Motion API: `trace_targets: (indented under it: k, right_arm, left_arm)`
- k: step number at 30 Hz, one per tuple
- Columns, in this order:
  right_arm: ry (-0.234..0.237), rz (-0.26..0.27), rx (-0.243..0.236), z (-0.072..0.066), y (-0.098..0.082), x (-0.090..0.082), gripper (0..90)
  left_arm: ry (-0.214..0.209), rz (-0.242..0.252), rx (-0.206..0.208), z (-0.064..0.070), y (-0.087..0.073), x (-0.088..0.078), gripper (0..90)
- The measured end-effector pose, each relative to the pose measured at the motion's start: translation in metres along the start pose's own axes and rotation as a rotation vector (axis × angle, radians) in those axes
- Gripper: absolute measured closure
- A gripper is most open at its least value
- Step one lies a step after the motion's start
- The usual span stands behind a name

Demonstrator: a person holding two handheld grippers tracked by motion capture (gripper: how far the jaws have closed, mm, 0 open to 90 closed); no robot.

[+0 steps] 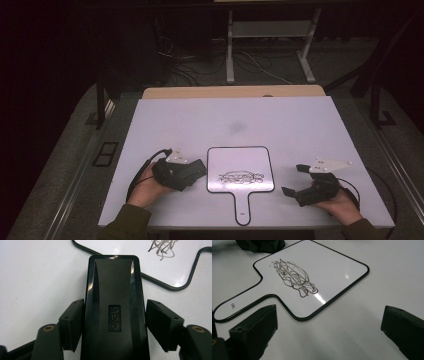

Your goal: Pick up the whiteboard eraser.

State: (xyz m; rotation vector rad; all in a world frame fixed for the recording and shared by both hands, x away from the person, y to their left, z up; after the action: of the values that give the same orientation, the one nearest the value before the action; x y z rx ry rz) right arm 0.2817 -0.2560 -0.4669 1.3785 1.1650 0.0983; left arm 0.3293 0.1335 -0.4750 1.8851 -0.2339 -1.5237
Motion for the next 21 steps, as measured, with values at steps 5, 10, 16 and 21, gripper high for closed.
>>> trace_targets:
  k: [5, 10, 16, 21]
  right_arm:
    - [0.000, 0.000, 0.001, 0.0000, 0.0000, 0.0002, 0.0]
    - [0.001, -0.001, 0.000, 0.0000, 0.0000, 0.0005, 0.0]
    - [0.004, -0.004, -0.002, -0.0004, -0.0003, 0.0009, 0.0]
    - [0.004, -0.007, -0.002, -0.0004, -0.0006, 0.0009, 0.0]
  left_arm:
    - [-0.001, 0.002, 0.001, -0.0015, -0.0006, -0.0006, 36.3]
    - [-0.002, 0.002, -0.004, -0.0020, -0.0005, -0.0004, 37.7]
    - [-0.011, -0.001, -0.002, -0.0032, -0.0008, -0.0004, 38.0]
    - [-0.016, 0.002, -0.004, -0.0035, -0.0010, -0.0002, 38.4]
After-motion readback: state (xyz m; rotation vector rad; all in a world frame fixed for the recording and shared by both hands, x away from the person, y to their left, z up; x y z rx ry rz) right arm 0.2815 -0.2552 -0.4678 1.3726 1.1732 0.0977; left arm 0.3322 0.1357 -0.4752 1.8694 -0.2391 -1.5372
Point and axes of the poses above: each handheld gripper's, and its own axes: x roughly forward along the jaws, y roughly out of its top, z roughly to its right, the point moved 5 cm from there along x, roughly forward along the jaws, and after that the axes turned 7 degrees about x, right-handed, at the moved point
